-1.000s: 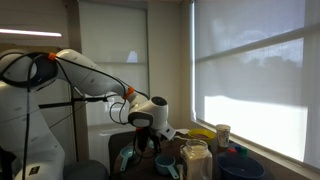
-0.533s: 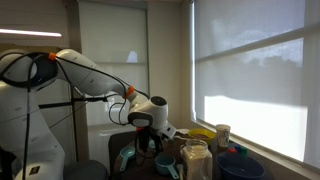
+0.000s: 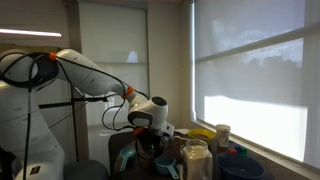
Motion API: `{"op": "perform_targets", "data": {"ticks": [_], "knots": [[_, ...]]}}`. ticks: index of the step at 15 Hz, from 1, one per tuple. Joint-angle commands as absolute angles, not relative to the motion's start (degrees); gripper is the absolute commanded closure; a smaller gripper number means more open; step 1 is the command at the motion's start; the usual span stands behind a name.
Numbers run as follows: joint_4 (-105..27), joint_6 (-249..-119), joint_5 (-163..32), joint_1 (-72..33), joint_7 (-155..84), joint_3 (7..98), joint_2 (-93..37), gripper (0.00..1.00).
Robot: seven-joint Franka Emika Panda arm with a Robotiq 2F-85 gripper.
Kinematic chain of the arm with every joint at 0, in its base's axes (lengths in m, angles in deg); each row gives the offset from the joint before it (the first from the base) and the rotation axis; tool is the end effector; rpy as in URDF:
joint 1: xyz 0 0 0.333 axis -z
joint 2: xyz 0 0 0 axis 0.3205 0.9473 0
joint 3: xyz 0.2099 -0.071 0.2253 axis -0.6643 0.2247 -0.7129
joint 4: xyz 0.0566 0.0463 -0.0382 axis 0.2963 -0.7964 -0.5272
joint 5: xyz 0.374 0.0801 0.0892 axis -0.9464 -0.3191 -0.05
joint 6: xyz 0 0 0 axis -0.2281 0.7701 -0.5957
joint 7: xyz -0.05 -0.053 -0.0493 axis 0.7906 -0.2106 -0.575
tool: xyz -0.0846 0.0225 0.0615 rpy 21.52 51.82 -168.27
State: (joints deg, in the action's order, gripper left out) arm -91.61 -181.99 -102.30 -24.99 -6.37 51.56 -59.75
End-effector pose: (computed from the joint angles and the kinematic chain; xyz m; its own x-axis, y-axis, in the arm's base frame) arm 0.4371 0.0373 0.3753 0.9889 0.0574 0.1369 0.1101 -0.9021 -0.4172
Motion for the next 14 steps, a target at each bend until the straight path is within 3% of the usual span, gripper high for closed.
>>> {"op": "perform_targets", "data": {"ticks": [1,14], "knots": [[-91.19,-178.72,-98.28,-26.05,-1.56,50.87,-60.27,0.00],[-91.19,-186.45,-90.14,-29.45,16.79,49.09,-59.74,0.00]]}}
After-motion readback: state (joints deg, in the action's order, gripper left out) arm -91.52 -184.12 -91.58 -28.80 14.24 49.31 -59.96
